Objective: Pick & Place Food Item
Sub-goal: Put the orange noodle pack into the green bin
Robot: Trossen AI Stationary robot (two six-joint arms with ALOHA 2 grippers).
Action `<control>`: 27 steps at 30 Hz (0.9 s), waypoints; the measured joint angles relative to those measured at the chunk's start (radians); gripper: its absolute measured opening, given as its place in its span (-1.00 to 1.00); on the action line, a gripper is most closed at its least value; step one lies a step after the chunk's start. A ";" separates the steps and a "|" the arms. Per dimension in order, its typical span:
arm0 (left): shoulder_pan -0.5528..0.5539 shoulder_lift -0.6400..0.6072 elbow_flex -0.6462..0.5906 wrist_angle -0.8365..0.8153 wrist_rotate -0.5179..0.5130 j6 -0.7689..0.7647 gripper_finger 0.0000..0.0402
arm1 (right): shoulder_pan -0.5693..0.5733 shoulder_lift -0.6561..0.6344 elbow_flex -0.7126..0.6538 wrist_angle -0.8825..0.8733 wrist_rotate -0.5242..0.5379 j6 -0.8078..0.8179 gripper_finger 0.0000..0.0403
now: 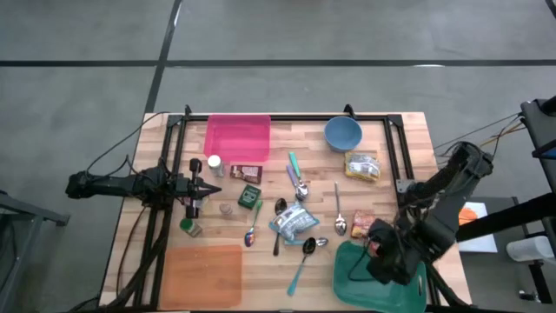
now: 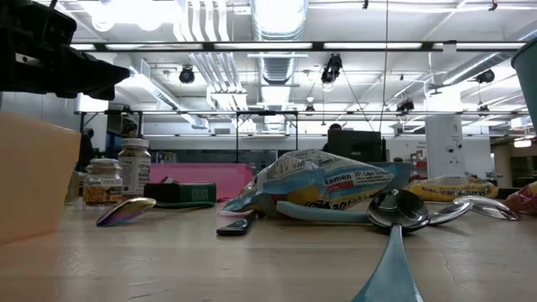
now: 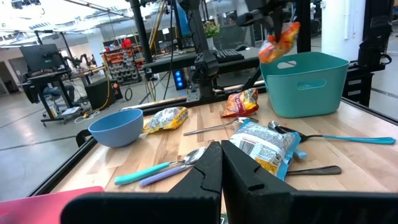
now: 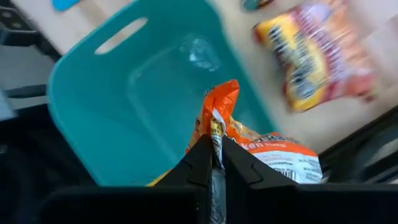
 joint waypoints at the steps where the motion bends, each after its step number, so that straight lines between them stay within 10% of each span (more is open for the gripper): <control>1: 0.000 0.000 0.000 0.000 0.000 0.000 -1.00 | 0.015 0.013 0.000 0.020 0.000 0.028 -0.94; 27: 0.000 0.000 0.000 0.000 0.000 0.000 -1.00 | 0.193 0.288 -0.025 0.090 -0.008 0.286 -0.94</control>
